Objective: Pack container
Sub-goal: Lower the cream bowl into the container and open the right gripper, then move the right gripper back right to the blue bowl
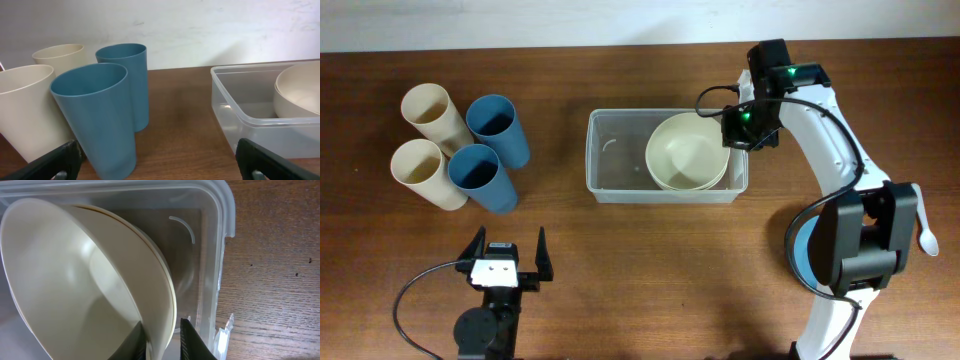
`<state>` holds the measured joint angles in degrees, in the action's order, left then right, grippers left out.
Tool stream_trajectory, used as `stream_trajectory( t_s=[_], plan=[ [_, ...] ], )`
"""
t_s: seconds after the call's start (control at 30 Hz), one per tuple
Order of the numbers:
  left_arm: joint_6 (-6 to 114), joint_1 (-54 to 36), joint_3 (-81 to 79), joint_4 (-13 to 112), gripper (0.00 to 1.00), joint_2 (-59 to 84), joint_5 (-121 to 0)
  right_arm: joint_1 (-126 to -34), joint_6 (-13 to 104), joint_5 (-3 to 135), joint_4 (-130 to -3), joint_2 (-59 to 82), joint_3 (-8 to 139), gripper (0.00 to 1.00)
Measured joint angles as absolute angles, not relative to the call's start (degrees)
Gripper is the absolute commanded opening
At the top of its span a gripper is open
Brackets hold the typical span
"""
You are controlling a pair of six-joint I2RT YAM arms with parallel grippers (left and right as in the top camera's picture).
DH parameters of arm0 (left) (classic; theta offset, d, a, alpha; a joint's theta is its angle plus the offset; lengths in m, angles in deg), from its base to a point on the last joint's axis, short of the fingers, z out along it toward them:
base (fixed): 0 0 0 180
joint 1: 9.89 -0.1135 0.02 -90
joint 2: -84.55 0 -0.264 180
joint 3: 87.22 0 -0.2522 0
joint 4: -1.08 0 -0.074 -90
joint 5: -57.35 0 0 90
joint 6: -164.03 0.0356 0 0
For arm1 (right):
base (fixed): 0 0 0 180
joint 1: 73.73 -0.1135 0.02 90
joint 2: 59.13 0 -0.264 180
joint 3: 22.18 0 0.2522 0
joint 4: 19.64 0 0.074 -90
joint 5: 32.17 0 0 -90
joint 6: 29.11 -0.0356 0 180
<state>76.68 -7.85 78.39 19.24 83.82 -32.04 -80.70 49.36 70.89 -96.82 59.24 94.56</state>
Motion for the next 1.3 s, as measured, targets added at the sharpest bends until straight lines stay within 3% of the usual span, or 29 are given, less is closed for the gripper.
stream_trajectory(
  t_s=[0.1,0.17,0.2,1.0,1.13,1.3],
  plan=[
    [76.68,-7.85,78.39,19.24,1.0,83.82,-32.04,-80.7,49.38,70.87,-96.8,59.24,94.56,0.17],
    [76.68,-7.85,78.39,19.24,1.0,83.82,-32.04,-80.7,49.47,70.89,-96.71,59.24,94.54,0.04],
    [76.68,-7.85,78.39,19.24,1.0,83.82,-32.04,-80.72,49.4,70.94,-96.49,59.24,94.54,0.04],
    [76.68,-7.85,78.39,19.22,1.0,83.82,-32.04,-81.81,49.51,73.74,-95.88,59.24,94.63,0.04],
    [76.68,-7.85,78.39,19.24,1.0,83.82,-32.04,-81.39,49.51,73.63,-98.53,59.24,96.75,0.15],
    [76.68,-7.85,78.39,19.24,1.0,83.82,-32.04,-79.19,49.55,72.36,-108.67,59.24,107.24,0.39]
  ],
)
